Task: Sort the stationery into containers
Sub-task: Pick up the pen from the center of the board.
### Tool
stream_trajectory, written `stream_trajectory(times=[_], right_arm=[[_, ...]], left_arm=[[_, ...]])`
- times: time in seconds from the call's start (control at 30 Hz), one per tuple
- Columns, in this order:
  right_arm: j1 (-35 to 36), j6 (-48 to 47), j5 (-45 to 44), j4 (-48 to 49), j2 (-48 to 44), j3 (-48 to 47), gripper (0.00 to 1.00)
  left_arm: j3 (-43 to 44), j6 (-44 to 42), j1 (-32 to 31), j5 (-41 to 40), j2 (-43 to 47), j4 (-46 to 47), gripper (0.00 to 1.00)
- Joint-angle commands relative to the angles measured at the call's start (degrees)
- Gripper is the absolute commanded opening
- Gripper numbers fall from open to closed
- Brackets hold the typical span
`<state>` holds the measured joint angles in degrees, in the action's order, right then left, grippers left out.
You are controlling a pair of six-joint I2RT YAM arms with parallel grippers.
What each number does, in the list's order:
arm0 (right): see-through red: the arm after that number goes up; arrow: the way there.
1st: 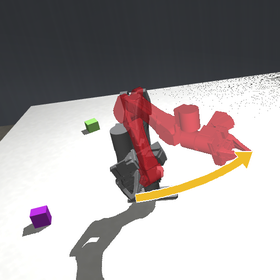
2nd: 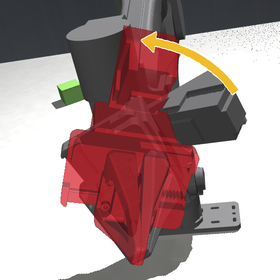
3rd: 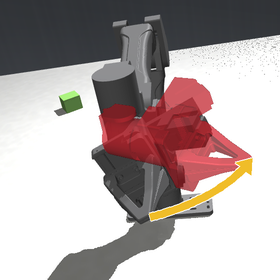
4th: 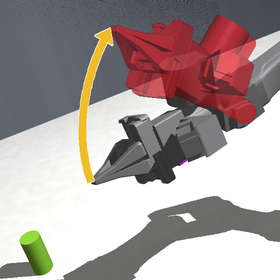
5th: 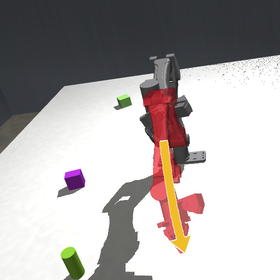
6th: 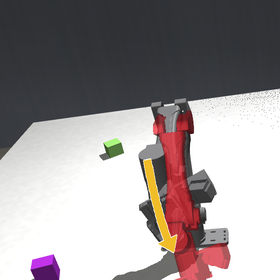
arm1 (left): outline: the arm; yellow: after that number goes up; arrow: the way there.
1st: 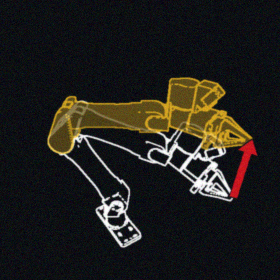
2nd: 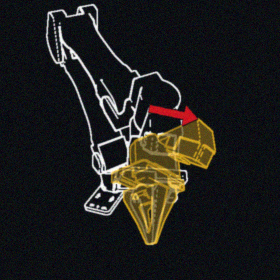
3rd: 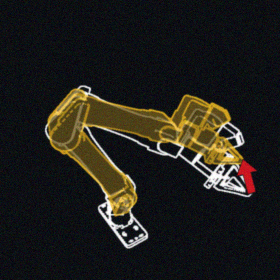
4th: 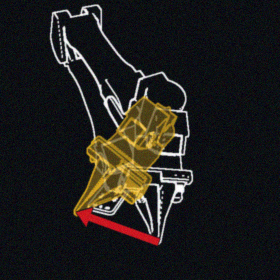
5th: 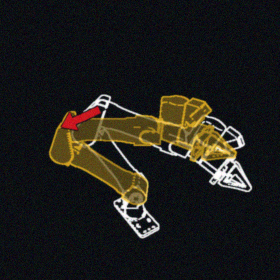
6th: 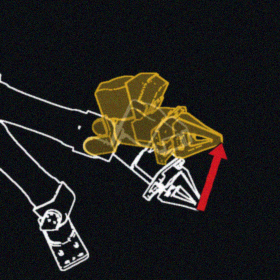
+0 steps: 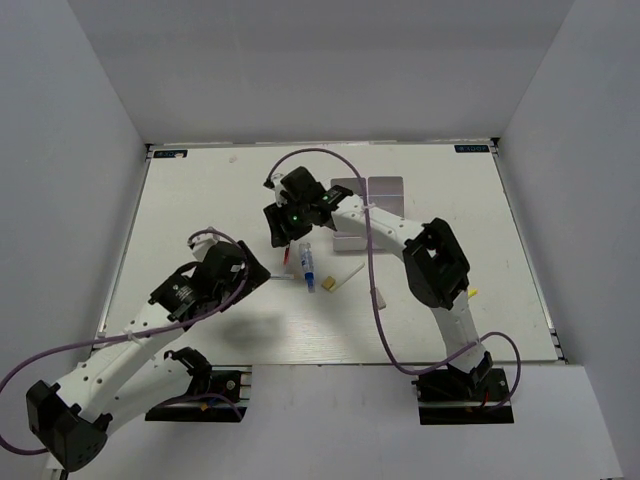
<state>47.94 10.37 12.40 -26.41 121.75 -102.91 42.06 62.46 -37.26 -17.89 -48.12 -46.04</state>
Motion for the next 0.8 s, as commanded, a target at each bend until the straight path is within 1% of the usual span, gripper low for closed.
stream_trajectory(times=[0.0, 0.07, 0.13, 0.2, 0.53, 0.57, 0.77], right_arm=[[1.8, 6.1, -10.2, 3.4, 1.8, -4.0, 0.56], [2.6, 6.4, -14.6, 3.9, 3.9, -4.5, 0.56], [3.0, 6.9, -19.1, 4.0, 4.7, -4.0, 0.51], [3.1, 7.0, -21.1, 4.3, 4.9, -2.8, 0.48], [3.0, 6.9, -23.4, 4.5, 7.0, -3.0, 0.48], [3.0, 6.9, -22.7, 4.7, 7.2, -2.9, 0.49], [2.9, 8.4, -22.5, 4.1, 9.3, -2.6, 0.49]], left_arm=[[0.7, 7.0, -0.2, 1.2, 2.0, -2.6, 1.00], [0.7, 7.0, -0.2, 1.2, 3.6, -3.3, 1.00], [0.7, 7.7, -0.2, 0.7, 4.2, -4.7, 1.00], [0.7, 7.7, -0.2, 0.7, 4.8, -5.9, 1.00], [-1.1, 8.7, -0.2, 1.2, 4.7, -5.3, 1.00], [-1.1, 8.7, -0.2, 1.7, 4.1, -5.3, 1.00], [-1.1, 8.7, -0.2, 2.2, 3.5, -4.8, 1.00]])
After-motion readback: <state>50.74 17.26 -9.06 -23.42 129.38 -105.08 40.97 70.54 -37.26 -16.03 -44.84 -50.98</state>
